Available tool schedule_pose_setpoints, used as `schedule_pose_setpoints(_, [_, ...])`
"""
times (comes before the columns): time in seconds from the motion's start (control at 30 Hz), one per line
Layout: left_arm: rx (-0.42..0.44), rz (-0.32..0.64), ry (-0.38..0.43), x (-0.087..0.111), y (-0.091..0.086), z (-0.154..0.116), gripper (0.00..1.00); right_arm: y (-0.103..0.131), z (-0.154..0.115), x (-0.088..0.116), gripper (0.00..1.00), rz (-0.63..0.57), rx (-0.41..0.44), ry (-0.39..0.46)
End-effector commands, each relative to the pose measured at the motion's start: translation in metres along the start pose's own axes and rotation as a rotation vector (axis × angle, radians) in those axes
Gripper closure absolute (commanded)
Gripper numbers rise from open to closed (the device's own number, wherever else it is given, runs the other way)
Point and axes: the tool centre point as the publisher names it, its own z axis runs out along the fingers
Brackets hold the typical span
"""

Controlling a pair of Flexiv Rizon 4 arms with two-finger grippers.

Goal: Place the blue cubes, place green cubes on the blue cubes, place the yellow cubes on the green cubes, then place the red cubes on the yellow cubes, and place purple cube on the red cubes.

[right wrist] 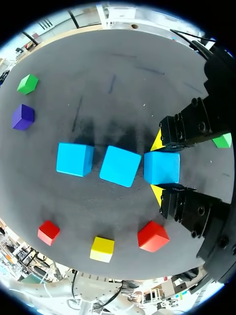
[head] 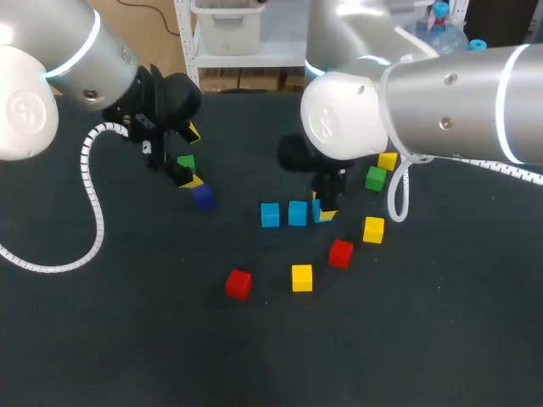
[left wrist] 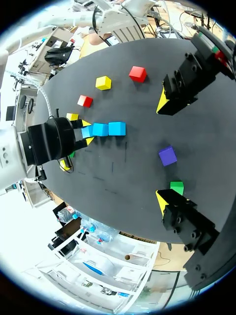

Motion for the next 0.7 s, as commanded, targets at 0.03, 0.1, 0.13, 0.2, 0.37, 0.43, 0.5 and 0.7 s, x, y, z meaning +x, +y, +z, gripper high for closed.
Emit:
schedule_pose_setpoints(0.03, [0.001, 0.002, -0.003, 0.0008, 0.0007, 0.0004, 0.00, -0.0023, 0.0013, -0.0014, 0.98, -0.002, -0.004, 0.000])
schedule_pose_setpoints(0.1, [0.001, 0.002, -0.003, 0.0008, 0.0007, 0.0004, 0.00, -0.0030, 0.0012, -0.0017, 0.98, -0.002, -0.004, 0.000])
schedule_pose_setpoints(0.13, [0.001, 0.002, -0.003, 0.0008, 0.0007, 0.0004, 0.00, -0.0033, 0.0011, -0.0019, 0.98, -0.002, -0.003, 0.001])
schedule_pose_setpoints(0.2, [0.001, 0.002, -0.003, 0.0008, 0.0007, 0.0004, 0.00, -0.0036, 0.0009, -0.0020, 0.97, -0.003, -0.003, 0.001])
schedule_pose_setpoints(0.37, [0.001, 0.002, -0.003, 0.0008, 0.0007, 0.0004, 0.00, -0.0047, 0.0006, -0.0013, 0.96, -0.002, -0.004, 0.001])
schedule_pose_setpoints(0.43, [0.001, 0.002, -0.003, 0.0008, 0.0007, 0.0004, 0.00, -0.0048, 0.0004, -0.0011, 0.96, -0.001, -0.004, 0.001])
schedule_pose_setpoints(0.5, [0.001, 0.002, -0.003, 0.0008, 0.0007, 0.0004, 0.00, -0.0047, 0.0001, -0.0008, 0.96, -0.001, -0.003, 0.001])
schedule_pose_setpoints(0.7, [0.001, 0.002, -0.003, 0.0008, 0.0007, 0.0004, 0.00, -0.0045, 0.0006, 0.0004, 0.95, 0.004, -0.004, -0.002])
